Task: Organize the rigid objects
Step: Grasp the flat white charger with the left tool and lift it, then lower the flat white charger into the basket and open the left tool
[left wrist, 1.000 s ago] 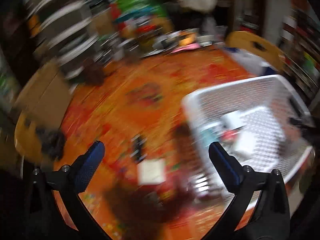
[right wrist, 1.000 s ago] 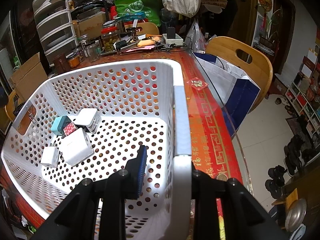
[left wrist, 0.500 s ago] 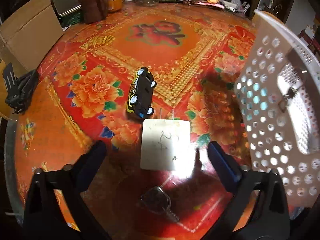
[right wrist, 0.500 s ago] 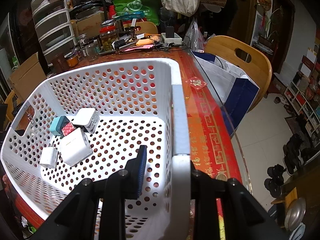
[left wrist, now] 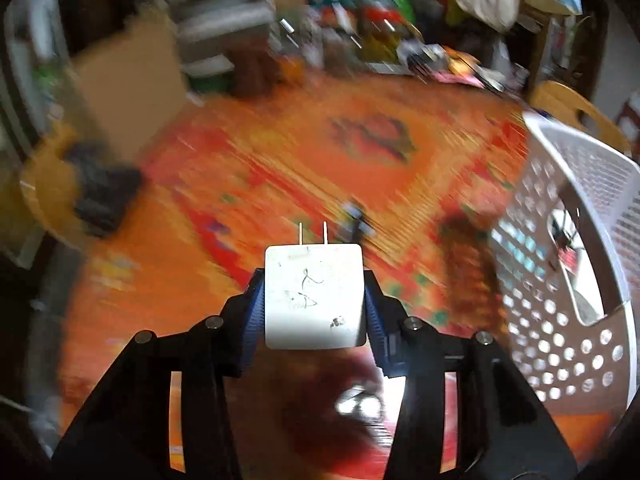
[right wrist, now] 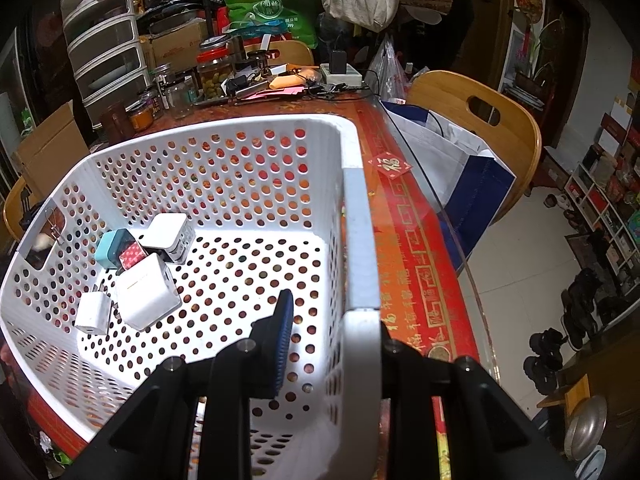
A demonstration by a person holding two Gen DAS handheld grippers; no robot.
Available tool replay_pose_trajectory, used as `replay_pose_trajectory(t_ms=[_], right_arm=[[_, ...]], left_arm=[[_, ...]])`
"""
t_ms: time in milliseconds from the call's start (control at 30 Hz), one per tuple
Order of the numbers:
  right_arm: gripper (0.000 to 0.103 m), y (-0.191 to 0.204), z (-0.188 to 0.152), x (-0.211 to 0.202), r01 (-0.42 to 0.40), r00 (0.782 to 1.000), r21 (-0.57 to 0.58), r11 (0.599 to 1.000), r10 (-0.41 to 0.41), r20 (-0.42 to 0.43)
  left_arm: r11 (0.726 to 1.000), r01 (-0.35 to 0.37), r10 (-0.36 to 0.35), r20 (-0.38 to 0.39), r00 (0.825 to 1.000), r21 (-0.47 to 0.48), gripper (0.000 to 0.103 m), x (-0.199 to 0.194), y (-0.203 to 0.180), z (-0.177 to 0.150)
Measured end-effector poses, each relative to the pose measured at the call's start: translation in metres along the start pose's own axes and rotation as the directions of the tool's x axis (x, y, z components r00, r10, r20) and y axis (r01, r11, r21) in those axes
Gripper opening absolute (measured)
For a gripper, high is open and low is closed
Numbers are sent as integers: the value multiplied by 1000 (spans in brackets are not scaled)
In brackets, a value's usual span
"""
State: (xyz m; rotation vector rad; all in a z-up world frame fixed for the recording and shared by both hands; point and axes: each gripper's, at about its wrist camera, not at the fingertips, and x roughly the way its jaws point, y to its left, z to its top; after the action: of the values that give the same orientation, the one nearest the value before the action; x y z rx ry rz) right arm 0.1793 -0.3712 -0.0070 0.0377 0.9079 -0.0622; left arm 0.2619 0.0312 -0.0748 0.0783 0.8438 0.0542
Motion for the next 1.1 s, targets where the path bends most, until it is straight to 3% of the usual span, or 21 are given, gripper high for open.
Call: replay_pose_trajectory(t_ms=[133, 267, 500, 933, 1033, 1100], right_arm=[[26, -1, -1, -1, -8, 1000, 6, 1000, 8, 8], [26, -1, -2, -2, -10, 1000, 2, 1000, 10, 7], [26, -2, -2, -2, -24, 1000, -1, 1000, 24, 14], [26, -2, -2, -3, -34, 999, -3, 999, 34, 21], [26, -2, -1, -3, -34, 999, -5, 999, 34, 19], [26, -2, -1, -3, -35, 999, -4, 999, 35, 19]], left_arm=[[992, -127, 127, 69, 990, -4, 43, -22, 4, 3], [989, -150, 150, 70, 986, 0, 43, -29, -1, 6], [996, -52, 43, 106, 993, 77, 43, -68, -34, 17], [978, -19, -19, 176, 984, 207, 43, -121, -107, 41], [956, 46, -86, 124, 989, 290, 43, -125, -138, 47], [929, 139, -158, 27, 987, 344, 43, -117, -162, 48]])
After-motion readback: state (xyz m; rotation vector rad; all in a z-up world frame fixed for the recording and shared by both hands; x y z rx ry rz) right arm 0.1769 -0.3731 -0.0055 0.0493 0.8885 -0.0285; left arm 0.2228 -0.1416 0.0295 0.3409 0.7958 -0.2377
